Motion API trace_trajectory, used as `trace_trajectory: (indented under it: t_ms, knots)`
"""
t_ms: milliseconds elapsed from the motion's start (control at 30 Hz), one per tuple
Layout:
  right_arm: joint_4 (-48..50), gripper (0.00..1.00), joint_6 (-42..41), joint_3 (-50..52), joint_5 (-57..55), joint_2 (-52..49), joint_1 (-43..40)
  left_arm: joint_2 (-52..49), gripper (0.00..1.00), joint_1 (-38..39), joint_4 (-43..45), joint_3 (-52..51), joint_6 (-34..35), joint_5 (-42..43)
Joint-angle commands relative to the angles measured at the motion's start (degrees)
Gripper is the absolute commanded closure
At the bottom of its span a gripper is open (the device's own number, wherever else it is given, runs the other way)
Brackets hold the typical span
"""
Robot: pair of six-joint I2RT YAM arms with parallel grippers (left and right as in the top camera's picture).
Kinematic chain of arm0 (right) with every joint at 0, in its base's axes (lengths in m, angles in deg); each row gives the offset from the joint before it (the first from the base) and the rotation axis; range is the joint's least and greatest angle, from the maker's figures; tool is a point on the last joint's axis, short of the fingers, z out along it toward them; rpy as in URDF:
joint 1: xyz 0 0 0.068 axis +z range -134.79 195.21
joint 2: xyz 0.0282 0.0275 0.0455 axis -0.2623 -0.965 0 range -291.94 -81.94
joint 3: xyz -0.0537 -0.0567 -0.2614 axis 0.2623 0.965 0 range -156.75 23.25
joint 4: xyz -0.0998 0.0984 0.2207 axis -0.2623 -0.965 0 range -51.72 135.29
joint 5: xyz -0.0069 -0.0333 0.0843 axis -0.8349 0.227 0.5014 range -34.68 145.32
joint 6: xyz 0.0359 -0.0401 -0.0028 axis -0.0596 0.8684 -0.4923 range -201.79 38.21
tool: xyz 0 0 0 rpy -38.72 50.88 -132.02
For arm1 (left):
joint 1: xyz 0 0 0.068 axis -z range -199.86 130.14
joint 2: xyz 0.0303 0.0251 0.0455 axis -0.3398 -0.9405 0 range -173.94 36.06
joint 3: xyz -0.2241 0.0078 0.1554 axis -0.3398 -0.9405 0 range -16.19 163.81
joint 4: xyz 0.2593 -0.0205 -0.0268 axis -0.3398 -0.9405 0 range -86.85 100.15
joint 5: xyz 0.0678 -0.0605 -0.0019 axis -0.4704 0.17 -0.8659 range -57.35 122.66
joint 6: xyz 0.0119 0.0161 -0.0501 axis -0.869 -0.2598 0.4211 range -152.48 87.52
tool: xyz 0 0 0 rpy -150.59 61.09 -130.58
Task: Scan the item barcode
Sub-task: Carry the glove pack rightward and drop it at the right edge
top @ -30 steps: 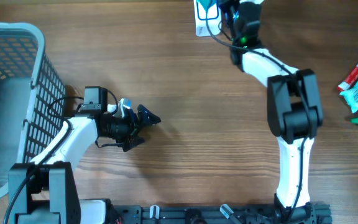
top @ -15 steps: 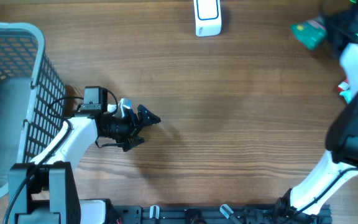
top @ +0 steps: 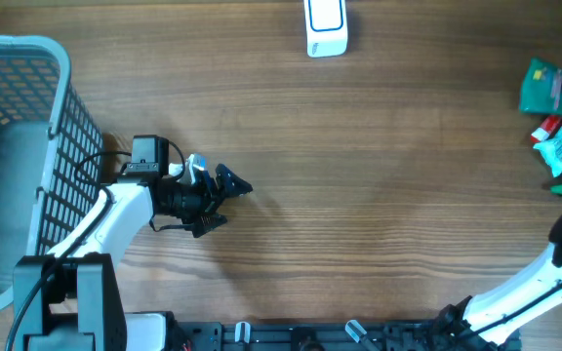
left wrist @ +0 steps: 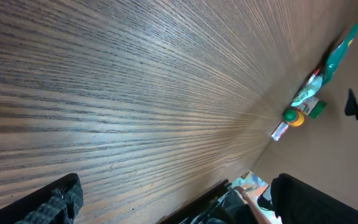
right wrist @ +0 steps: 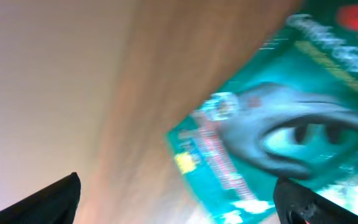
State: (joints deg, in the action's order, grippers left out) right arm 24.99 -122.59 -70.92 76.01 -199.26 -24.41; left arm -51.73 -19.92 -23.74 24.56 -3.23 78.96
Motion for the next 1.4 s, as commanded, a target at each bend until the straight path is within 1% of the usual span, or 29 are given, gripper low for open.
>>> trace_trajectory:
  t_ms: [0, 100, 233, 433, 633, 767, 867, 933, 1000, 1100, 1167, 1367]
  knots:
    - [2.1, 0.00, 1.8, -0.2, 22.5, 8.8, -1.9, 0.7, 0.00, 0.3, 0.0, -0.3, -0.3, 0.0]
    - [2.3, 0.01, 2.1, -0.2, 30.5, 16.2, -1.8, 0.7, 0.00, 0.3, 0.0, -0.3, -0.3, 0.0]
    - [2.4, 0.00, 6.4, -0.2, 38.0, 28.2, -1.0, 0.7, 0.00, 0.3, 0.0, -0.3, -0.3, 0.0]
    - [2.0, 0.00, 6.1, -0.2, 43.7, 45.8, -0.8, 0.7, 0.00, 0.3, 0.0, -0.3, -0.3, 0.0]
    - [-0.1, 0.00, 6.2, -0.2, 43.7, 60.1, -0.8, 0.7, 0.00, 0.3, 0.0, -0.3, -0.3, 0.0]
    - [-0.1, 0.01, 6.1, -0.2, 43.7, 66.0, -0.8, 0.7, 0.00, 0.3, 0.0, -0.3, -0.3, 0.0]
    - [-0.1, 0.00, 6.2, -0.2, 43.7, 68.3, -0.8, 0.7, 0.00, 0.3, 0.0, -0.3, -0.3, 0.0]
    - [-0.3, 0.00, 7.9, -0.2, 44.1, 69.1, -0.9, 0.7, 0.00, 0.3, 0.0, -0.3, -0.3, 0.0]
    - [-2.6, 0.01, 7.8, -0.2, 46.4, 69.2, -0.9, 0.7, 0.00, 0.3, 0.0, -0.3, -0.3, 0.0]
    - [-7.7, 0.00, 8.1, -0.2, 46.5, 69.2, -0.9, 0.7, 0.00, 0.3, 0.0, -0.3, -0.3, 0.0]
    - [-12.9, 0.00, 12.4, -0.2, 46.5, 69.2, -0.8, 0.7, 0.00, 0.3, 0.0, -0.3, -0.3, 0.0]
    - [-32.2, 0.00, 34.6, -0.1, 44.6, 68.9, -0.8, 0.7, 0.00, 0.3, 0.0, -0.3, -0.3, 0.0]
